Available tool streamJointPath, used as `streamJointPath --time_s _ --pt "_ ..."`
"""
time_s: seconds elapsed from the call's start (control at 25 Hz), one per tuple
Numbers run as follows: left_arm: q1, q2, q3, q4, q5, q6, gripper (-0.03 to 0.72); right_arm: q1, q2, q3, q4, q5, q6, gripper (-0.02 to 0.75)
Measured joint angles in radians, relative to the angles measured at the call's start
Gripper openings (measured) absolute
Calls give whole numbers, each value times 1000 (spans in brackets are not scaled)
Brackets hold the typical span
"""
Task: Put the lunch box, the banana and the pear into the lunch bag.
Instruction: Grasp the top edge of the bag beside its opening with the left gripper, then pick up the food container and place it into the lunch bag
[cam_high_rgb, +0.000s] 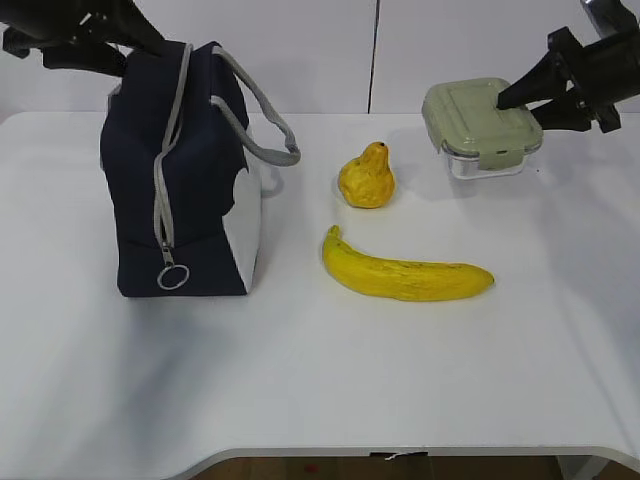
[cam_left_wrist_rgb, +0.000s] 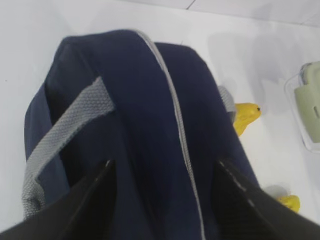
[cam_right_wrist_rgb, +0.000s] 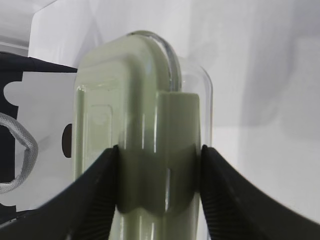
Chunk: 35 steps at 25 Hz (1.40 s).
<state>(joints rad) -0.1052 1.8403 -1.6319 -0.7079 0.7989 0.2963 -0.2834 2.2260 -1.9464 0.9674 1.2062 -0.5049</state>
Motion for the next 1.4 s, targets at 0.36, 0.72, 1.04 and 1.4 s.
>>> streamJointPath --time_s 0.36,0.72,1.04,1.4 --pt "-9 58 0 18 -13 -3 404 0 0 0 0 0 0 389" --pt "-9 58 0 21 -14 -3 50 0 0 0 -2 0 0 389" --pt "-9 58 0 -32 -7 -4 -3 0 -16 0 -4 0 27 389" --pt "-11 -5 -9 -20 -15 -101 -4 0 -113 0 -4 7 115 389"
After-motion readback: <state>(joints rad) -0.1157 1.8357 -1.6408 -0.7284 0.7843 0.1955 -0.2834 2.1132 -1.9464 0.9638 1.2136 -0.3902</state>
